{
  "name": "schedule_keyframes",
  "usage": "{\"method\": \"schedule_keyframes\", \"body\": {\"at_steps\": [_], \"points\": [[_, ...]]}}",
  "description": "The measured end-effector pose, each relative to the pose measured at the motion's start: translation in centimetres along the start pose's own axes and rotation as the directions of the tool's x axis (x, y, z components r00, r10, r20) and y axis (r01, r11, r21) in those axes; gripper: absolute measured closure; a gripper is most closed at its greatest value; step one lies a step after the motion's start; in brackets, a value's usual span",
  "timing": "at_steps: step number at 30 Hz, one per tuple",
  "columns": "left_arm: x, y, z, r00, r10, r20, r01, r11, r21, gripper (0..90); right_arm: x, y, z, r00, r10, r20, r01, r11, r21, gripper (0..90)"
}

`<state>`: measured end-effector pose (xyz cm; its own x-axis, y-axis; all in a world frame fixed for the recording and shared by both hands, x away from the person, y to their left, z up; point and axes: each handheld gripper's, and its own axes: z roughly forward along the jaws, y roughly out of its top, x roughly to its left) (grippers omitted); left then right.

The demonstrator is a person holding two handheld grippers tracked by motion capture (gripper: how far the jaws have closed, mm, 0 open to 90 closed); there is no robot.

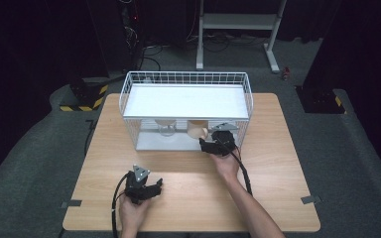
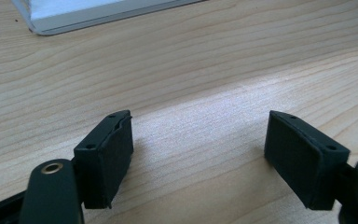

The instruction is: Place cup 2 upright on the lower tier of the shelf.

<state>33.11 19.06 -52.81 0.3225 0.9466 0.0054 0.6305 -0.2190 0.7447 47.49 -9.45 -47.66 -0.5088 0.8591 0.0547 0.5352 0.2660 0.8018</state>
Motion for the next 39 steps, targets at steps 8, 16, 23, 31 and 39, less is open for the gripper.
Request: {"method": "schedule_keyframes", "body": {"at_steps": [8, 16, 23, 31, 39], "points": [[0.0, 0.0, 0.0, 1.0000, -0.002, 0.001, 0.002, 1.0000, 0.000, 24.0, -0.7, -0.7, -1.6, 0.9995, 0.009, -0.031, -0.008, 0.999, 0.033, 25.7], [0.0, 0.0, 0.0, 1.0000, -0.001, 0.000, 0.001, 1.0000, 0.000, 24.0, -1.2, -1.3, -2.8, 0.9983, -0.016, -0.056, 0.017, 1.000, 0.011, 26.5], [0.0, 0.0, 0.0, 1.0000, -0.002, -0.002, 0.002, 1.0000, -0.001, 23.9, -1.7, -1.8, -4.1, 0.9971, -0.018, -0.073, 0.017, 1.000, -0.017, 28.1], [0.0, 0.0, 0.0, 1.0000, -0.002, -0.001, 0.002, 1.0000, -0.001, 23.9, -2.0, -2.1, -5.2, 0.9962, -0.023, -0.084, 0.021, 0.999, -0.025, 28.3], [0.0, 0.0, 0.0, 1.0000, -0.001, -0.003, 0.001, 1.0000, 0.000, 23.9, -2.4, -2.5, -6.0, 0.9939, -0.030, -0.106, 0.026, 0.999, -0.034, 28.7]]}}
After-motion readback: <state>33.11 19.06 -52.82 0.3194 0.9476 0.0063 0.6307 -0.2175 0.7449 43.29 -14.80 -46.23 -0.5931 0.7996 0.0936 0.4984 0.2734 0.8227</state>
